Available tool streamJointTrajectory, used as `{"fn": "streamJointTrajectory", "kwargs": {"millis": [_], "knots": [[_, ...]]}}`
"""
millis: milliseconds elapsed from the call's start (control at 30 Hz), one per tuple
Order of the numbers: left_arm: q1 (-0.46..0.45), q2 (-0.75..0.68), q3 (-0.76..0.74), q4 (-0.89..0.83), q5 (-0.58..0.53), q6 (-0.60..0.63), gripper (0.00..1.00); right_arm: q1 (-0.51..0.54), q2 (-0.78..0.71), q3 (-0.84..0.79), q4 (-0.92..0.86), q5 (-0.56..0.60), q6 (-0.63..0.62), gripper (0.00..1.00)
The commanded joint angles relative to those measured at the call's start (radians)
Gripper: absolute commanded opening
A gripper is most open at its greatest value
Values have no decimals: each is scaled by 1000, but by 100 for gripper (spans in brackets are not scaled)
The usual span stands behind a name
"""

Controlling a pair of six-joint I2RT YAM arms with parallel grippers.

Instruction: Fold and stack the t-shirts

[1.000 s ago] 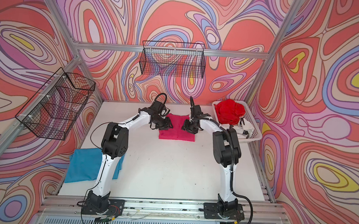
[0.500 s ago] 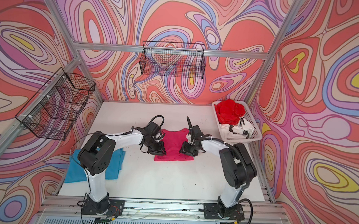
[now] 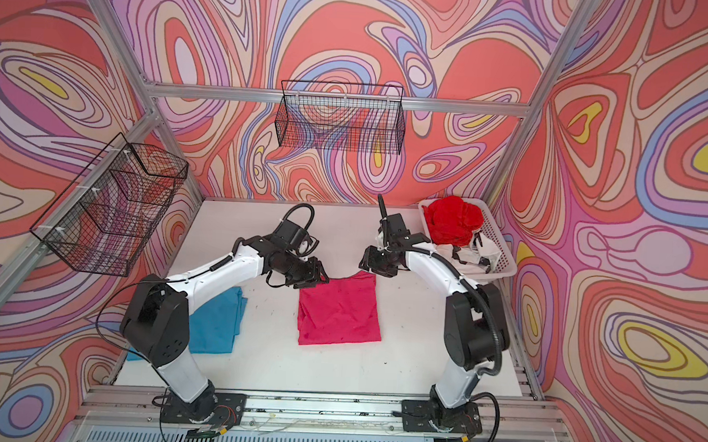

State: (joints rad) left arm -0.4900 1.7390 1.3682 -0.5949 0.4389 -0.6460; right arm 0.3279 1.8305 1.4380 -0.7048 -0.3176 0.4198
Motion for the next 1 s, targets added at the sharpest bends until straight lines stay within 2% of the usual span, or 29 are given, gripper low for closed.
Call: {"fn": "streamJointTrajectory", "kwargs": {"millis": [0, 200, 600, 733, 833, 967], "knots": [[46, 86, 49, -71, -101, 88, 48, 7, 115, 79, -85, 71, -103, 53], [52, 174, 65, -42, -56, 99, 45, 8, 135, 56, -97, 101, -134, 51], [53, 114, -29, -33, -134, 100, 48, 20, 67, -46, -65, 74, -104, 48], [53, 144, -42, -30, -134, 109, 48, 20, 72, -65, -45, 74, -107, 39], [52, 159, -58, -6, -152, 113, 47, 20, 85, -65, -25, 77, -104, 27], [54, 181, -56, -11, -178, 124, 36, 17, 92, -74, -10, 119, -102, 17]]}}
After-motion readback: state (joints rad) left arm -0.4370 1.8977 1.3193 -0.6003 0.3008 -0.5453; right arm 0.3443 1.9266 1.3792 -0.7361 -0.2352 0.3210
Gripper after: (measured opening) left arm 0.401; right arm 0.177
